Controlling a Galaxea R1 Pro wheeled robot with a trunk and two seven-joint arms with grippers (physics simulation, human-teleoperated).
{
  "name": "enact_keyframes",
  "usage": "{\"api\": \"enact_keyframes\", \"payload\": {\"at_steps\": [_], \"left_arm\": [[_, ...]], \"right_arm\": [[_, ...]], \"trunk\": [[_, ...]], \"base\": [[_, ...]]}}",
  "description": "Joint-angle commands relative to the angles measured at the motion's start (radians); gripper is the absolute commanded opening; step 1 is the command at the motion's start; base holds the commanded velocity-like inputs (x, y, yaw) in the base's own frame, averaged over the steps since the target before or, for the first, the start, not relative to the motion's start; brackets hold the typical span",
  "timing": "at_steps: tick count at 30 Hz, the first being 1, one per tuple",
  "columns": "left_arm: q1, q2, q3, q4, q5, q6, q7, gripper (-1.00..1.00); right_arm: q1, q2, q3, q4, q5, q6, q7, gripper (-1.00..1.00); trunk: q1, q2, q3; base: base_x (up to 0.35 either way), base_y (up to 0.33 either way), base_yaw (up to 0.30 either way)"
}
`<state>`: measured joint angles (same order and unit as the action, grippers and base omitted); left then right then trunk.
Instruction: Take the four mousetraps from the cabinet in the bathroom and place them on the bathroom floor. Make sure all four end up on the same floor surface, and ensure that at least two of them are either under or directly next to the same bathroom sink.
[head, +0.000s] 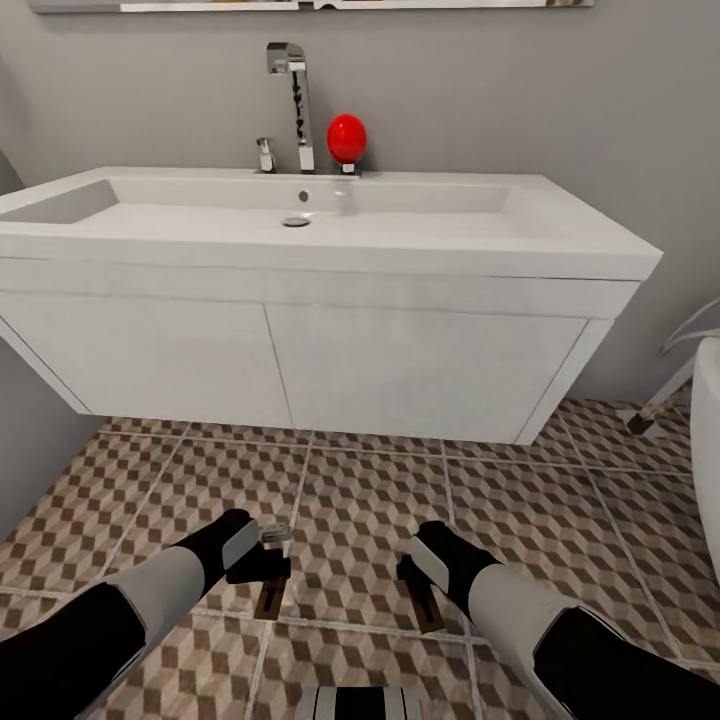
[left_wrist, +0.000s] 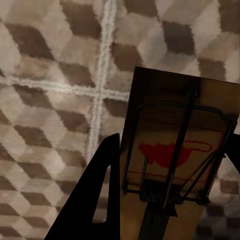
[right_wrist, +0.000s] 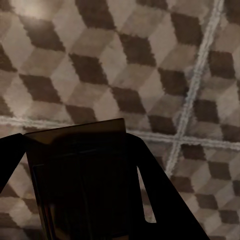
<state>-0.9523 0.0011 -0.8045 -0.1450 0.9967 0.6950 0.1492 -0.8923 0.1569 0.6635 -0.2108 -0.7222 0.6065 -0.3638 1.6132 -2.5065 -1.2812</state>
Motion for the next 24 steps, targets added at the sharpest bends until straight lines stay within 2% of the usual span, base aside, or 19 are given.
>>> {"api": "enact_keyframes", "payload": {"at_steps": [1, 7, 13, 24], "left_arm": [[0.0, 0.002, -0.004, -0.002, 0.008, 0.003, 0.01, -1.0], [0.006, 0.008, 0.002, 0.003, 0.016, -0.006, -0.001, -1.0], [0.024, 0.012, 0.004, 0.001, 0.018, 0.017, -0.001, -1.0], [0.034, 0.011, 0.003, -0.002, 0.018, 0.023, 0.0, -1.0]], "right_arm": [[0.0, 0.0, 0.007, -0.002, -0.013, 0.002, -0.007, -1.0], [-0.006, 0.005, 0.005, -0.007, -0.017, -0.003, 0.022, -1.0], [-0.015, 0.004, 0.012, -0.013, -0.04, 0.03, 0.02, -1.0], [-0.017, 0.002, 0.014, -0.027, -0.042, 0.045, 0.024, -1.0]], "trunk": [[0.0, 0.0, -0.001], [0.0, 0.0, -0.001], [0.0, 0.0, -0.001], [0.0, 0.0, -0.001]], "base": [[0.0, 0.0, 0.0], [0.0, 0.0, 0.0], [0.0, 0.0, 0.0], [0.0, 0.0, 0.0]]}}
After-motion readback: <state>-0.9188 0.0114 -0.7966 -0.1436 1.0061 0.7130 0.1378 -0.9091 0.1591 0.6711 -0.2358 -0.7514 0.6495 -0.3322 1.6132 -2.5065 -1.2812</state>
